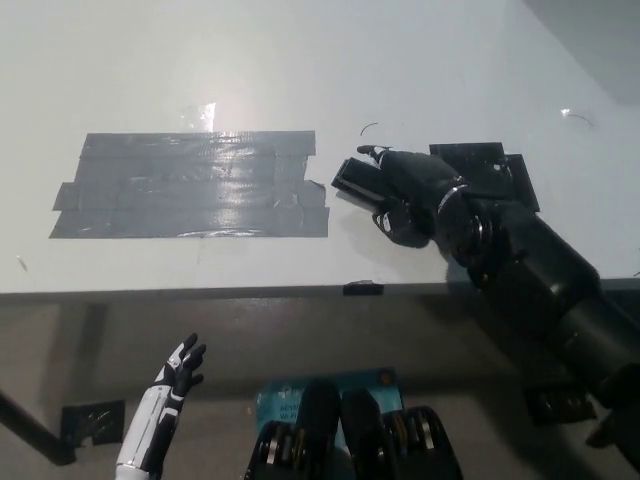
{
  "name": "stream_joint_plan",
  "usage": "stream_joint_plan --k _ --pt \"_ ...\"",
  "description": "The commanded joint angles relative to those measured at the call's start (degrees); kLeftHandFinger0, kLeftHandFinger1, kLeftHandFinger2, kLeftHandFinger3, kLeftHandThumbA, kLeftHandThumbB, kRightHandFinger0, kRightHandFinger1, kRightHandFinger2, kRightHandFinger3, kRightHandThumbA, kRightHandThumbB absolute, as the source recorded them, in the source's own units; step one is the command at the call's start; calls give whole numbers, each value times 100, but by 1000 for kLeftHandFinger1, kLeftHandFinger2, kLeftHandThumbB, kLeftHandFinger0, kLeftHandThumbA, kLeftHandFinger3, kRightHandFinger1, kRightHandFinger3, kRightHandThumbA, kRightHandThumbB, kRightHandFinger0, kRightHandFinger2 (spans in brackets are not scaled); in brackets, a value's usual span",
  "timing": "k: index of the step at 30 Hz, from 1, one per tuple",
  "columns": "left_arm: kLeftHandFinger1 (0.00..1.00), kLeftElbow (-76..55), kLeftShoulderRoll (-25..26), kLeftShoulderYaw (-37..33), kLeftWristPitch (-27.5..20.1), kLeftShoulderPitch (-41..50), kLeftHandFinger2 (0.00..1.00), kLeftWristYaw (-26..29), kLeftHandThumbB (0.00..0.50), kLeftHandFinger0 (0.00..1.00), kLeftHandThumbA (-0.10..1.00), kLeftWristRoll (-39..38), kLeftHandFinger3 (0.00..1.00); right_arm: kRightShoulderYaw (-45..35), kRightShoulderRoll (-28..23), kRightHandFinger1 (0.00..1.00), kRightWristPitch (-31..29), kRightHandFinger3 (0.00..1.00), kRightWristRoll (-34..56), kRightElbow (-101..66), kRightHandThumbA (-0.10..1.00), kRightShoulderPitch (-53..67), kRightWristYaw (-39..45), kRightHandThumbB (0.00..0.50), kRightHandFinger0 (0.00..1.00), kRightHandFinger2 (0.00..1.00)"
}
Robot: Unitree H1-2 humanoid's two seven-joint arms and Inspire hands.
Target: A person hands a stapler to the robot and the robot grabs it with its right hand and places it on the desk infront of it
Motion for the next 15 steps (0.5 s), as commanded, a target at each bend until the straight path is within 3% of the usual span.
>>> stream_joint_plan --k 1,5,15 --pt "1000 -171 59 0 -59 -47 1000 -26 480 976 1000 -6 1000 -333 -392 1000 -108 1000 462 -514 893 -28 959 500 1000 1000" --pt "1000 -144 58 13 -79 -97 1000 -17 476 979 1000 -25 1000 -925 -427 1000 -209 1000 1082 -910 956 -95 1253 500 1000 1000" --pt "1000 -149 45 -22 -120 66 1000 -23 473 945 1000 -12 1000 -1646 -570 1000 -33 1000 1564 -1856 993 -101 1722 500 1000 1000"
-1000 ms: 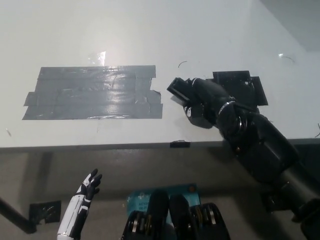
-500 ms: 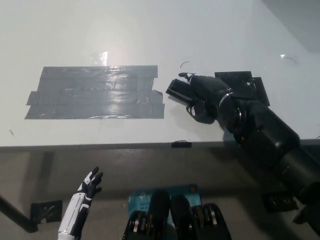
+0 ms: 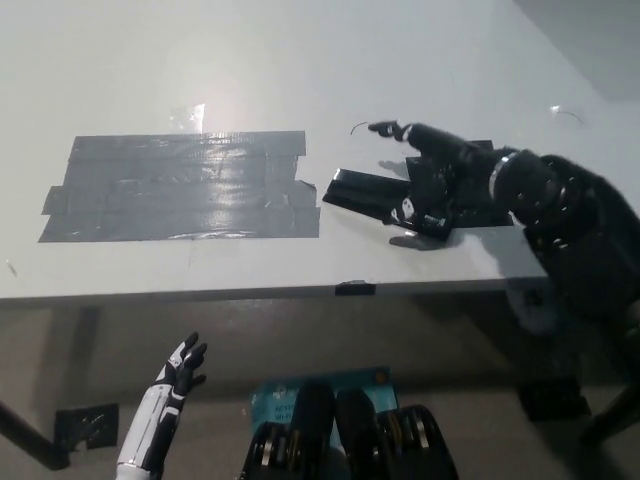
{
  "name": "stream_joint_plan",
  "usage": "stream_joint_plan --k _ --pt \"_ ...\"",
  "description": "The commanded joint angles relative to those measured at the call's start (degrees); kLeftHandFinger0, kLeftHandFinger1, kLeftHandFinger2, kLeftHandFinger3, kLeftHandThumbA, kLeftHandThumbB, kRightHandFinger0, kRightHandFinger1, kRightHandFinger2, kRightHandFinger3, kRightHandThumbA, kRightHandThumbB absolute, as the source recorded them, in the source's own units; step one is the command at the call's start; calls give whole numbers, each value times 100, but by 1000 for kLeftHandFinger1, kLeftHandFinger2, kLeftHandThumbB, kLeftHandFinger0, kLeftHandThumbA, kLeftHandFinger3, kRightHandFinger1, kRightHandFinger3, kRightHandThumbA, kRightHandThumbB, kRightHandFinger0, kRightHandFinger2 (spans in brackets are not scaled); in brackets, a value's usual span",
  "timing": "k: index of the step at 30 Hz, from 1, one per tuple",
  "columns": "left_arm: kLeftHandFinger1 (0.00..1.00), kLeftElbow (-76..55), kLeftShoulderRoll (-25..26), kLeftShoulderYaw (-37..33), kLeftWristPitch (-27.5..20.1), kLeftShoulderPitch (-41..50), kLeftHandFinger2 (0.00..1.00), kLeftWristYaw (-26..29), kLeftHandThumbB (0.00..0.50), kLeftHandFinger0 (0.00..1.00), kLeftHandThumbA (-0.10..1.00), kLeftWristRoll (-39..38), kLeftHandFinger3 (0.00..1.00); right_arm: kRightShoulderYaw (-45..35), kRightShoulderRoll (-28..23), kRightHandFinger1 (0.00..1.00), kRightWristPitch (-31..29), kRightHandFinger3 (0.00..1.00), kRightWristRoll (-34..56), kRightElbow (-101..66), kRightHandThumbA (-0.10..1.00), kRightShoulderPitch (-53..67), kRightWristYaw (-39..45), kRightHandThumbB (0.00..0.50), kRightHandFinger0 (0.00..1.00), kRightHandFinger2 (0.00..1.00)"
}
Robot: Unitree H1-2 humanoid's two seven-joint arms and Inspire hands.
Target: A person hands a stapler to the robot and the robot grabs it with its right hand and places it on the desk infront of it
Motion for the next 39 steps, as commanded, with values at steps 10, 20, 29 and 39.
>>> stream_joint_plan --k 10,20,29,39 --pt "1000 -113 16 -50 -130 80 1000 13 479 963 1000 48 1000 -2417 -279 1000 931 1000 1831 -1998 952 -610 107 500 1000 1000" --pt "1000 -62 34 -23 -105 -85 1000 -46 500 988 1000 -79 1000 -3384 -486 1000 1162 1000 2833 -5351 947 266 -509 470 1000 1000" --pt "1000 94 2 3 -180 19 1000 -125 500 1000 1000 -309 1000 -3151 5 1000 1162 1000 2996 -7556 1000 3337 -462 411 1000 1000" --pt "1000 155 34 -23 -222 -13 1000 -150 500 1000 1000 -311 1000 -2169 1026 1000 -434 1000 2354 -5814 1000 5723 -340 340 1000 1000"
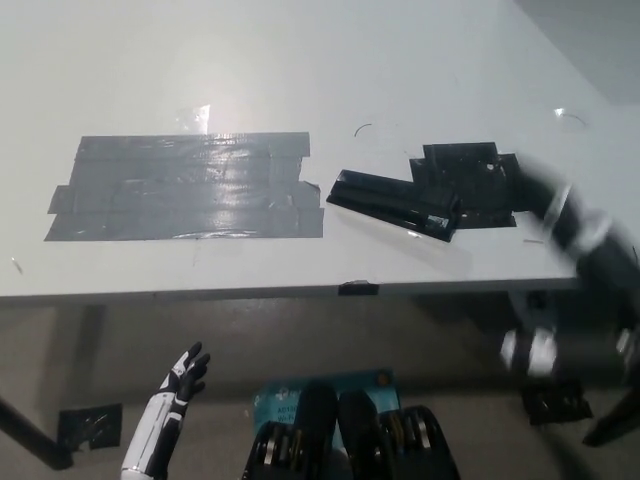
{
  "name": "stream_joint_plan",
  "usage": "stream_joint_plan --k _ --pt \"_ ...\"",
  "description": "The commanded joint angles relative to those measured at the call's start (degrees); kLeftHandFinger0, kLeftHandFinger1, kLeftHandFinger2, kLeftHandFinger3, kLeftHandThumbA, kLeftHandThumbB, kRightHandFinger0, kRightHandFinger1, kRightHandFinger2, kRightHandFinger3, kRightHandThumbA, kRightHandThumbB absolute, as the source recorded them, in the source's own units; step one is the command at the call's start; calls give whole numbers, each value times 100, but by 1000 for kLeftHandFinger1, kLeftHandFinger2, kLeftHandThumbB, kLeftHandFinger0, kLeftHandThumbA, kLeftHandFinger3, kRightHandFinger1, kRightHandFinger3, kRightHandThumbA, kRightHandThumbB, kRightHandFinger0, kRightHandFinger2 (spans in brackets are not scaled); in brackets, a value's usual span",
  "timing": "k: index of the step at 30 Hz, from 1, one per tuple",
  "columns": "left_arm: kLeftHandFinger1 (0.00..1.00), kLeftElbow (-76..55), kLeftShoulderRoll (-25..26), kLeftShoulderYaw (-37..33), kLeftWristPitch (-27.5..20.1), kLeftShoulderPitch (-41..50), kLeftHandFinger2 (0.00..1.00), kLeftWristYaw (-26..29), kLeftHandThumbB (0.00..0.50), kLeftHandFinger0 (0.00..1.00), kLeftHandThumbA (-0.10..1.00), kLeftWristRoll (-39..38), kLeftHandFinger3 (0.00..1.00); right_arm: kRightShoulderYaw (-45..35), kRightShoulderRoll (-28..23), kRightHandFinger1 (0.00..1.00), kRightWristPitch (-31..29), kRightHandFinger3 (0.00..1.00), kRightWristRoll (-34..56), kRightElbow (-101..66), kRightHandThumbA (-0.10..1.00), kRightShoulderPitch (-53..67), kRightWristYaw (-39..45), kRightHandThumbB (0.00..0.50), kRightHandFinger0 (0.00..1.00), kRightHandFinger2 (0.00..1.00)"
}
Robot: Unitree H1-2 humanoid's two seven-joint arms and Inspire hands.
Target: A person hands a stapler to the robot and the robot grabs it with its right hand and places it on the desk infront of it
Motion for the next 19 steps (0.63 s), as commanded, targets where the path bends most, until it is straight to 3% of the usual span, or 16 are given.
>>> stream_joint_plan --k 1,4,9,11,19 --pt "1000 -82 51 8 -218 -32 1000 -141 500 1000 1000 -212 1000 440 485 1000 -1384 1000 44 628 1000 1039 -249 334 1000 1000" --pt "1000 -103 35 23 -218 -40 1000 -155 500 1000 1000 -279 1000 480 569 1000 -1809 1000 -134 1567 1000 1235 -346 334 1000 1000" --pt "1000 -153 46 43 -183 -16 1000 -157 500 1000 1000 -264 1000 478 591 1000 -1961 1000 -270 2451 1000 1192 -470 337 1000 1000" --pt "1000 -191 41 55 -137 -21 1000 -155 499 1000 1000 -281 1000 549 517 1000 -1891 1000 -488 2604 1000 1119 -561 399 1000 1000" --pt "1000 -142 52 56 -280 -92 1000 -119 500 1000 1000 -249 1000 725 369 1000 -2079 1000 -739 2954 1000 1022 -732 410 1000 1000"
